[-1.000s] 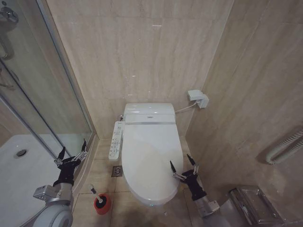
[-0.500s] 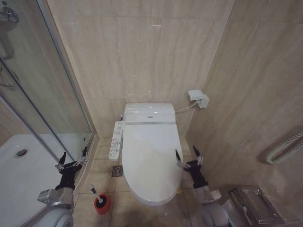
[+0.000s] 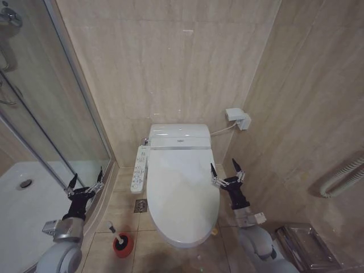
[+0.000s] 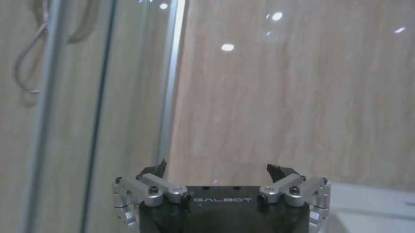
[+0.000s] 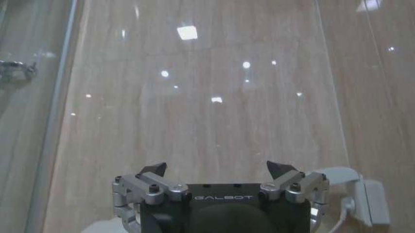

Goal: Open the toilet lid, clean the toilet bowl with a toilet brush, close the toilet lid, and flush.

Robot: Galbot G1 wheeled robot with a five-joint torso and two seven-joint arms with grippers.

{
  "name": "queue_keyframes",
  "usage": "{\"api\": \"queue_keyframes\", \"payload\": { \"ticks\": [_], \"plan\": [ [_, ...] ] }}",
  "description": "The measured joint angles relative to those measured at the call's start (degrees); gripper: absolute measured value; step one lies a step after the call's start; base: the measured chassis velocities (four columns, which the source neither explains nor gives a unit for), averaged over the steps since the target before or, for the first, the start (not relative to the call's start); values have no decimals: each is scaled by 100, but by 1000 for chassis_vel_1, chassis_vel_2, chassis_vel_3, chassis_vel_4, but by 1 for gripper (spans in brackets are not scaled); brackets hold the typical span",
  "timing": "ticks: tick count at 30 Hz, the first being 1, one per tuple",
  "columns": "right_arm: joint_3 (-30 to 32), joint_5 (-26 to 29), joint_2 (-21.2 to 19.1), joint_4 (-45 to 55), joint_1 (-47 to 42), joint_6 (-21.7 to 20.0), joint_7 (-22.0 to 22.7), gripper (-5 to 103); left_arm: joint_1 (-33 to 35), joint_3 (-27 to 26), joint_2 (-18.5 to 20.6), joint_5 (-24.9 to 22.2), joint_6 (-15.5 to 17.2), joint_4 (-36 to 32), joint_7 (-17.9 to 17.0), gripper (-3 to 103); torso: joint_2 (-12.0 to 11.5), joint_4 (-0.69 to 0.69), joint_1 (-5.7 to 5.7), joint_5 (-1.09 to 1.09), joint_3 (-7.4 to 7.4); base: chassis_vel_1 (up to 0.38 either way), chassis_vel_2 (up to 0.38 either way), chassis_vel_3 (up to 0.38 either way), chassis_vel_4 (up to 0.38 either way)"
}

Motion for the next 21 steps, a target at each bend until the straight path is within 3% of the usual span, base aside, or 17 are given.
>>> {"api": "queue_keyframes", "payload": {
  "ticks": [6, 14, 21],
  "plan": [
    [31, 50, 118, -222, 223, -108, 138, 100, -705, 300, 422, -557, -151, 594, 453, 100, 0, -2, 0, 0, 0, 0, 0, 0, 0],
    [103, 377, 83, -197, 290, -214, 209, 100, -1381, 661, 798, -823, -144, 1052, 652, 100, 0, -2, 0, 1, 0, 0, 0, 0, 0],
    [267, 532, 92, -133, 300, -187, 203, 100, -1419, 735, 806, -846, -135, 1078, 693, 100, 0, -1, 0, 0, -1, 0, 0, 0, 0]
  ]
}}
